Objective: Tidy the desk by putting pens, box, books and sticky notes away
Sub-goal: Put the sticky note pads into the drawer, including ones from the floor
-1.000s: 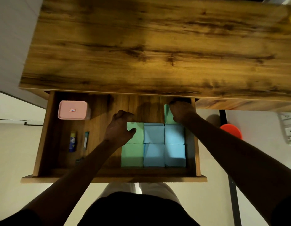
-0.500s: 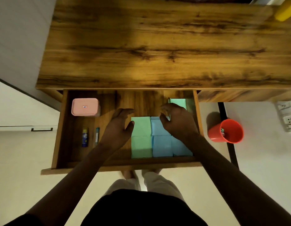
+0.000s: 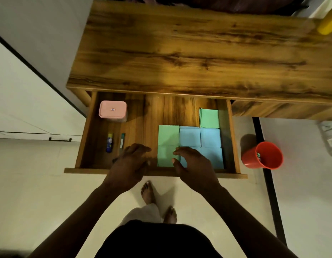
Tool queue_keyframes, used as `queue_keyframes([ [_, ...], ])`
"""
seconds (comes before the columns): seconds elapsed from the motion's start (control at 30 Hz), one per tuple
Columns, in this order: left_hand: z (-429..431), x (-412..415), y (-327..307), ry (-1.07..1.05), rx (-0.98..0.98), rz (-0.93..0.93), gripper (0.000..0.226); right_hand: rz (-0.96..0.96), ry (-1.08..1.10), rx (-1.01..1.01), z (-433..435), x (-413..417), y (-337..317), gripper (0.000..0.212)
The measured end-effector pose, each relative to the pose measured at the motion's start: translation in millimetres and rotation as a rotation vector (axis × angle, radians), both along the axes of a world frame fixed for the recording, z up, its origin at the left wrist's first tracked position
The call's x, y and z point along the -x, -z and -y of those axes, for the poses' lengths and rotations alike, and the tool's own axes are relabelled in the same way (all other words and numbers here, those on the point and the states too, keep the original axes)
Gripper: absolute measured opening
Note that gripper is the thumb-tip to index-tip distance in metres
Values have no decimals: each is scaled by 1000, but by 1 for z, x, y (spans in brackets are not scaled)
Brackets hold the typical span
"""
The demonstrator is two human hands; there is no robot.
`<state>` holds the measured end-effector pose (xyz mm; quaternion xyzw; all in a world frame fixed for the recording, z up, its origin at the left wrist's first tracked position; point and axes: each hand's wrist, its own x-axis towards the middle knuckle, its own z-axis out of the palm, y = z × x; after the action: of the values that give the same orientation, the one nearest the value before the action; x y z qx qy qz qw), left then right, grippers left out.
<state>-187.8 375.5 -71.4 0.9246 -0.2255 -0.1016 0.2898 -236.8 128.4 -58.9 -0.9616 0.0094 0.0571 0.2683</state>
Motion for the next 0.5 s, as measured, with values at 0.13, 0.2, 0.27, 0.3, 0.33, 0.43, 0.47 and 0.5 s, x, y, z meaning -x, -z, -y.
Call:
queue_keyframes([
  [0.13, -9, 28, 8, 22, -33, -13, 31, -23, -58, 28, 9, 28, 13, 39],
  [0.2, -8, 40, 13, -26, -96, 9, 37, -44, -83, 26, 15, 38, 20, 39],
  [0.27, -6, 46, 18, -22, -164, 60, 40, -48, -111, 52, 19, 46, 28, 39],
  [0.3, -6, 46, 21, -25, -175, 86, 38, -42, -124, 80, 19, 48, 32, 39],
  [0.33, -6, 46, 23, -36, -181, 107, 34, -31, -131, 106, 19, 50, 34, 37],
  [0.43, -5, 40, 27, -43, -194, 130, 21, 14, -113, 127, 19, 53, 41, 28],
  [0.47, -4, 38, 26, -30, -198, 139, 19, 25, -107, 131, 19, 53, 43, 27],
  [0.5, -3, 37, 26, -18, -201, 140, 18, 36, -105, 134, 19, 53, 44, 28],
])
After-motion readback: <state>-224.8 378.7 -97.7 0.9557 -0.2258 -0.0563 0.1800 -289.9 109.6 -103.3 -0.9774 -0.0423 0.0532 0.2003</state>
